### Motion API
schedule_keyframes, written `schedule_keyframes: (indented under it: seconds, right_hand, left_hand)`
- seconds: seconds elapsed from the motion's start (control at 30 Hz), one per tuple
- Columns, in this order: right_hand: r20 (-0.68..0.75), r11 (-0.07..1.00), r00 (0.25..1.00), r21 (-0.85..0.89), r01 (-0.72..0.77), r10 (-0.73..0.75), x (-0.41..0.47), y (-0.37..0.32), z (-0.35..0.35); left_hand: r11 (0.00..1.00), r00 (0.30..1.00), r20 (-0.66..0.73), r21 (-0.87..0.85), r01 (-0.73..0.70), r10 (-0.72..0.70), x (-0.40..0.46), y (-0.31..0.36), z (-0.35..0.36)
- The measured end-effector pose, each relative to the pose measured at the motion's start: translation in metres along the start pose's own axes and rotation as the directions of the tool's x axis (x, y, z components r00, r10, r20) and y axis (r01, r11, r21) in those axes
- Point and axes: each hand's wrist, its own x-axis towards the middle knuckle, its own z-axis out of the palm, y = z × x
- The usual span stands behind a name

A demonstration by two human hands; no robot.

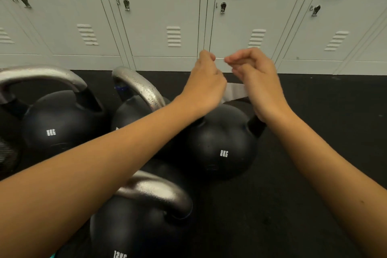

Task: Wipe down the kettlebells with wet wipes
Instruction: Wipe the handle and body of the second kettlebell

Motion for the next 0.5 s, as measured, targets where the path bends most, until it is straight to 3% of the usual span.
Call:
schedule_keyframes:
  seconds: [0.07,0.2,0.33,0.43,0.5]
  right_hand:
    - [-0.093,0.999,0.995,0.053,-0.012,0.017,0.001,0.005,-0.008]
    - [-0.167,0.99,0.986,-0.143,-0.006,-0.018,-0.005,0.019,-0.021]
    - [-0.165,0.973,0.986,-0.223,-0.057,0.02,-0.013,0.031,-0.023]
    - [-0.153,0.963,0.986,-0.25,-0.097,0.06,-0.016,0.035,-0.022]
    - [-0.15,0.963,0.987,-0.249,-0.1,0.063,-0.017,0.035,-0.023]
  left_hand:
    - [0.995,0.998,0.059,0.087,-0.042,0.037,-0.003,0.0,0.013]
    - [0.942,0.986,0.129,0.306,-0.14,0.104,-0.007,-0.001,0.029]
    - [0.89,0.997,0.013,0.448,-0.079,0.082,-0.007,0.001,0.041]
    - [0.938,0.987,-0.154,0.335,0.088,-0.037,-0.008,0.002,0.049]
    - [0.97,0.941,-0.29,0.115,0.215,-0.174,-0.01,0.005,0.056]
